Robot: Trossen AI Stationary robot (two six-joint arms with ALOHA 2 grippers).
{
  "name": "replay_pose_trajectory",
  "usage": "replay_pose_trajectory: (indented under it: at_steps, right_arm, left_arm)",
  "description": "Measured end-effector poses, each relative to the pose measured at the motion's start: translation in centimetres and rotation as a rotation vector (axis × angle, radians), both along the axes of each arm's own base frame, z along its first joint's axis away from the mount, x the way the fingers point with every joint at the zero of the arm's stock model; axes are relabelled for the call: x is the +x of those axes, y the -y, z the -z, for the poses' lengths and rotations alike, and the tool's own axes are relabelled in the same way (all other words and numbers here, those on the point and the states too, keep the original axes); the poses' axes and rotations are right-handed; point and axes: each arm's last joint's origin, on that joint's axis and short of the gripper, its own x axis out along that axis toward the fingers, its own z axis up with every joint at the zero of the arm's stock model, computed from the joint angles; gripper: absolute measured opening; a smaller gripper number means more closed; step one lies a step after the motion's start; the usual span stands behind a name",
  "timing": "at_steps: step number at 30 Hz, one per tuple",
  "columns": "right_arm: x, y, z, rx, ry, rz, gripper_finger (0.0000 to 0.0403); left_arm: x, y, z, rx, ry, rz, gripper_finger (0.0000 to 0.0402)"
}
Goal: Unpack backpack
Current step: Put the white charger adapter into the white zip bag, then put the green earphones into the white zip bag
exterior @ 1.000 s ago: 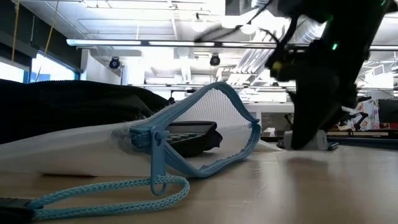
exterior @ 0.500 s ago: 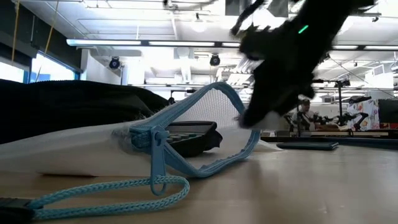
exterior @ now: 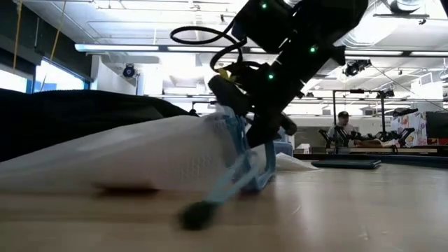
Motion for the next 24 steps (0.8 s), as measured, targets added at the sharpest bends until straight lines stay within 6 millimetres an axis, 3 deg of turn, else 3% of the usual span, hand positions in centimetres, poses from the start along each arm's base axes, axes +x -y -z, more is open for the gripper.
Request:
replay_pose_trajectory:
  at_steps: [6,15,21,24]
  right_arm:
    - [-0.1,-1.1,-0.1,-0.068,0.011,-0.019,0.0334]
    - [-2.8,-4.8,-1.4,-0.099,-0.137,-0.126,0.0327]
    - [-5.5,-6.0,-2.7,-0.114,-0.279,-0.145,0.0325]
    - [-6.4,-5.6,-2.6,-0.128,-0.333,-0.062,0.0325]
  left_arm:
    - [0.0,0.0,0.0,-0.008,-0.012,0.000,0.0000]
    - [0.0,0.0,0.1,-0.012,-0.017,0.000,0.0000]
    - [0.0,0.0,0.1,-0.014,-0.017,-0.001,0.0000]
    - [0.0,0.0,0.1,-0.014,-0.016,-0.001,0.0000]
